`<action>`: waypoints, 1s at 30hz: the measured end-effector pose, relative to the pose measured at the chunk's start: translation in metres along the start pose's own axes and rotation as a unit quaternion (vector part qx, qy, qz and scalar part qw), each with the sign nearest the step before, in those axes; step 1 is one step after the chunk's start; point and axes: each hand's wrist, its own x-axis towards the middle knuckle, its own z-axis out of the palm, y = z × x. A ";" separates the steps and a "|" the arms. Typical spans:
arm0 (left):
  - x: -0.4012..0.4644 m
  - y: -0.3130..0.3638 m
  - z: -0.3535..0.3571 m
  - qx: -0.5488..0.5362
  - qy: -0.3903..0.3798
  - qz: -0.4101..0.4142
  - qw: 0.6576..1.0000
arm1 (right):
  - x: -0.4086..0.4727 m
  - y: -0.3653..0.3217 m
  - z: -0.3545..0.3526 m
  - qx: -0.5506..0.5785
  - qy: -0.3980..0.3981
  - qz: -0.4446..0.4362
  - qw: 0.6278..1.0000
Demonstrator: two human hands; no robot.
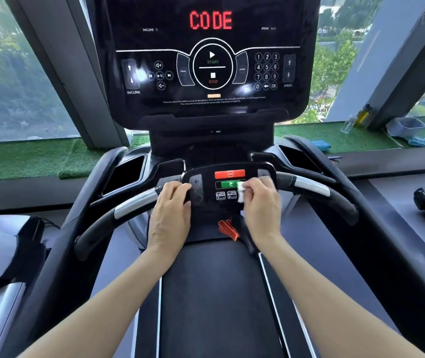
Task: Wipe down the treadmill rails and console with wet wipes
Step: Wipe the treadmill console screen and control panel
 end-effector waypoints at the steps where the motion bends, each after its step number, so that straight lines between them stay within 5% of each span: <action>1: 0.000 0.000 0.000 -0.001 -0.001 -0.002 1.000 | -0.006 -0.009 0.009 0.003 -0.010 -0.018 1.000; 7: 0.001 -0.003 -0.002 -0.004 -0.008 0.006 1.000 | -0.021 -0.033 0.028 0.013 -0.094 -0.132 0.987; 13: 0.000 -0.004 -0.001 -0.021 0.007 -0.004 1.000 | 0.001 -0.004 0.001 0.029 0.063 0.028 0.997; 17: 0.000 -0.004 -0.001 -0.016 0.004 -0.006 1.000 | -0.022 -0.037 0.023 0.073 -0.052 -0.034 0.995; 19: 0.000 -0.005 -0.002 -0.016 0.001 -0.006 1.000 | -0.027 -0.041 0.027 0.034 -0.087 -0.123 0.988; 21: 0.001 -0.006 -0.002 -0.020 -0.001 -0.007 1.000 | -0.017 -0.029 0.021 0.029 -0.088 -0.122 0.988; 27: -0.001 -0.004 -0.001 -0.043 0.014 -0.015 0.999 | 0.007 -0.011 0.007 0.010 0.048 -0.018 0.999; 30: 0.000 -0.006 -0.001 -0.045 0.007 -0.022 0.999 | -0.019 -0.041 0.028 0.044 -0.051 -0.099 0.993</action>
